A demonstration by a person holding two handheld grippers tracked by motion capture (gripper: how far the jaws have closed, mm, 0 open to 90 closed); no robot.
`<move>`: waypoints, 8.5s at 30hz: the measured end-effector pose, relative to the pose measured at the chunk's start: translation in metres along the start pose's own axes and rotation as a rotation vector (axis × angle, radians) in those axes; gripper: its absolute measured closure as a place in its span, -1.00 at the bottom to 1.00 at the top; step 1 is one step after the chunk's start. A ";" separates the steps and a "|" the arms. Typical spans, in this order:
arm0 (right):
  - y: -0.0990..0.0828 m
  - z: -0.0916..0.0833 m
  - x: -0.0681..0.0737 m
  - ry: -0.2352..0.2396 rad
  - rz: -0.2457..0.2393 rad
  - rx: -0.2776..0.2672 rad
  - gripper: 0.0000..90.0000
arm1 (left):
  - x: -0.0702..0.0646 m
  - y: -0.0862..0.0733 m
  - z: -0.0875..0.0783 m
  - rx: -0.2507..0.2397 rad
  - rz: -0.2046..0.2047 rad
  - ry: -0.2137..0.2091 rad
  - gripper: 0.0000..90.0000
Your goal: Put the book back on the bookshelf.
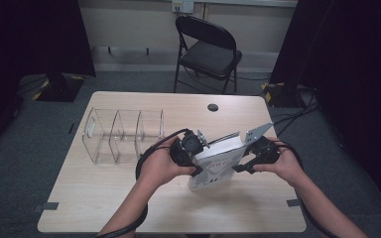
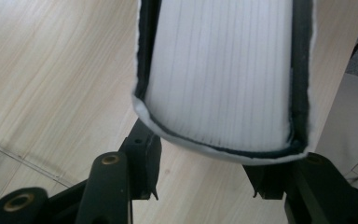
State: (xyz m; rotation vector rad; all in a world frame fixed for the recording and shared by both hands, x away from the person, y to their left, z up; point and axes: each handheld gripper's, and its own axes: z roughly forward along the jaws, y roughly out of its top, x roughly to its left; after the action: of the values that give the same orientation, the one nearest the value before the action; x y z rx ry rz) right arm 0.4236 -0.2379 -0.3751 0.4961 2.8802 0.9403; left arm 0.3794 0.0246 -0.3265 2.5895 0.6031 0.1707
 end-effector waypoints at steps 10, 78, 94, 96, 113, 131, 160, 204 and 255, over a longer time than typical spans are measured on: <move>-0.023 -0.004 -0.003 -0.047 0.038 -0.009 -0.23 | 0.006 0.004 -0.004 -0.033 0.026 -0.002 0.04; -0.107 0.046 0.010 -0.125 0.200 -0.032 -0.62 | 0.012 0.067 0.019 0.113 0.035 -0.029 -0.12; -0.114 0.054 0.013 -0.151 0.187 -0.039 -0.66 | 0.011 0.069 0.032 0.130 0.039 -0.054 -0.11; -0.115 0.055 0.013 -0.158 0.183 -0.055 -0.67 | 0.011 0.070 0.033 0.138 0.048 -0.051 -0.11; -0.123 0.060 0.021 -0.209 0.193 -0.138 -0.72 | 0.009 0.071 0.034 0.160 0.058 -0.055 0.03; -0.127 0.063 0.025 -0.233 0.213 -0.193 -0.74 | 0.007 0.073 0.035 0.188 0.044 -0.061 0.12; -0.127 0.064 0.026 -0.237 0.220 -0.194 -0.74 | -0.001 0.072 0.032 0.242 -0.060 -0.031 0.12; -0.127 0.064 0.026 -0.237 0.224 -0.195 -0.74 | -0.008 0.071 0.022 0.301 -0.162 -0.018 0.17; -0.127 0.064 0.026 -0.237 0.223 -0.195 -0.74 | 0.020 0.010 -0.038 0.324 -0.316 0.036 0.17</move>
State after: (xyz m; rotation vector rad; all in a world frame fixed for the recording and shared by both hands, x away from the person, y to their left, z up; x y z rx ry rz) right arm 0.3741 -0.2899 -0.5001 0.8583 2.5287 1.0947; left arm 0.3926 0.0407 -0.2883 2.7524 1.1234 0.0156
